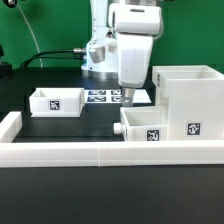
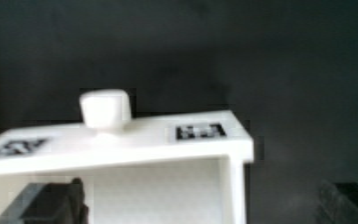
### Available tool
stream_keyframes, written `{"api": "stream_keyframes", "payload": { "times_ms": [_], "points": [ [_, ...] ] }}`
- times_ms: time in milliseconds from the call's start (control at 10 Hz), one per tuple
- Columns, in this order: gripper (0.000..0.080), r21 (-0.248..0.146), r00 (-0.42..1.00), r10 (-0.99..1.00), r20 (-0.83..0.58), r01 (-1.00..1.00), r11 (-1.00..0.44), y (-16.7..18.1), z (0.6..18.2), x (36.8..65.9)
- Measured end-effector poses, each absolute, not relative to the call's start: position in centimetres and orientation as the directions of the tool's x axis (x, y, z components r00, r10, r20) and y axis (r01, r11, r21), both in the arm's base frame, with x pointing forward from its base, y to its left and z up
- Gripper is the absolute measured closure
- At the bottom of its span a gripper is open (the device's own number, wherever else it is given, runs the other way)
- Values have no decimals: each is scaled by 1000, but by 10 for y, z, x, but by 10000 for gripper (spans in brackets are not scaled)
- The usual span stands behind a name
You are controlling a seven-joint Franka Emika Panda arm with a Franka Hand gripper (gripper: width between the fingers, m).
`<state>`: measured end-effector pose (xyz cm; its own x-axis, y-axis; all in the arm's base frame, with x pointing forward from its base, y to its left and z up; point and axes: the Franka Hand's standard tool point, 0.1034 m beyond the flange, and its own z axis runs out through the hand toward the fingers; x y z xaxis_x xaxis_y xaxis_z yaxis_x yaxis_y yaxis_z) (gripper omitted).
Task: Assemble drawer
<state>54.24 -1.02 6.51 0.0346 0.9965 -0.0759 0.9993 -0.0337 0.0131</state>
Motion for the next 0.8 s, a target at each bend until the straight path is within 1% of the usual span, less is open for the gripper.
{"api": "stream_keyframes", "payload": {
  "times_ms": [300,500,600,700,800],
  "points": [
    [151,7,-19,997,-73,1000,19,-47,64,544],
    [151,-12,-35,997,-66,999,34,-56,52,540],
    [151,-18,-54,998,-20,998,54,-65,46,539],
    [151,-21,-40,999,19,999,40,-71,41,537],
    [151,-26,-30,999,38,999,31,-70,37,535]
  ]
}}
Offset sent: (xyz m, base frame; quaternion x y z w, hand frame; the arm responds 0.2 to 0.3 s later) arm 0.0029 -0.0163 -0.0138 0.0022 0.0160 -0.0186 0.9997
